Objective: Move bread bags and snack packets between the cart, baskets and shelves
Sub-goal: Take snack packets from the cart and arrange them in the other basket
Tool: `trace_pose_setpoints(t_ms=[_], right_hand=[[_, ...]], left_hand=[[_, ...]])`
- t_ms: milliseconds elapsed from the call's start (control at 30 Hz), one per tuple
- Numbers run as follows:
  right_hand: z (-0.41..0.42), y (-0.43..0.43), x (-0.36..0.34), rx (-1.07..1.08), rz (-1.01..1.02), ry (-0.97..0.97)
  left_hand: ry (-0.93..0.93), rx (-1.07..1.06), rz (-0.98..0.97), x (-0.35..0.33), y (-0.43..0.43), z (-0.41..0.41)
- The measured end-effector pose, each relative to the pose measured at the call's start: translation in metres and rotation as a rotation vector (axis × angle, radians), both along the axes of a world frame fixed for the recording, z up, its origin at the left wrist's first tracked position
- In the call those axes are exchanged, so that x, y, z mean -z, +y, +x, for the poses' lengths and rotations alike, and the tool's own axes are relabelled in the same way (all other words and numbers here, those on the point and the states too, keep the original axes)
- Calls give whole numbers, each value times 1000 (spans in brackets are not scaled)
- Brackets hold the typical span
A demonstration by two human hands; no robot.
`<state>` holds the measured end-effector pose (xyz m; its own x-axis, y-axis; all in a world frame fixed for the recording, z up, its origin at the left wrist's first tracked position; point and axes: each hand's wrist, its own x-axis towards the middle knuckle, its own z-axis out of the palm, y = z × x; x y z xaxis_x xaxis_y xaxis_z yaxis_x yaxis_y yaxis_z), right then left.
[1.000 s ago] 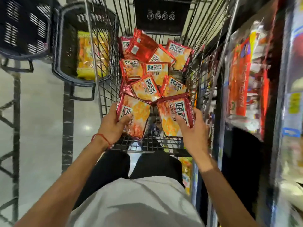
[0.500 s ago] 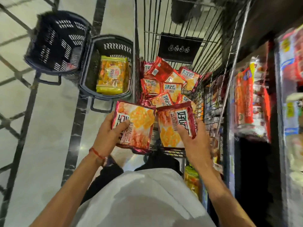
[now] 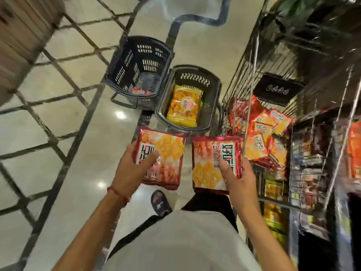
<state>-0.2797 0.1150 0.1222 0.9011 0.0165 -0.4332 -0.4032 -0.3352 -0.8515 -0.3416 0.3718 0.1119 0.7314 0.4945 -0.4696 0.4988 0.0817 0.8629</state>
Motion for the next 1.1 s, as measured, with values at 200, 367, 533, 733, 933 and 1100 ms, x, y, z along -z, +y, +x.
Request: trace_pose_setpoints(t_ms=[200,367,533,733,933,1100], right_hand=[[12,88,-3,-66,65,7],[52,154,1,-111,97,16],[108,220,20,-80,99,54],[195,298,36,-1,134,144],[274,363,42,37,113,167],[318,412,64,141,87,216]], left_hand=[[-22,-109,45,-1,72,-11],[-8,-155,68,6,126,19],[9,-107,101,15,197,73],[58,-77,70,24,279,163],[110,-65,12,35,353,242],[135,38,-3,66,410,306]])
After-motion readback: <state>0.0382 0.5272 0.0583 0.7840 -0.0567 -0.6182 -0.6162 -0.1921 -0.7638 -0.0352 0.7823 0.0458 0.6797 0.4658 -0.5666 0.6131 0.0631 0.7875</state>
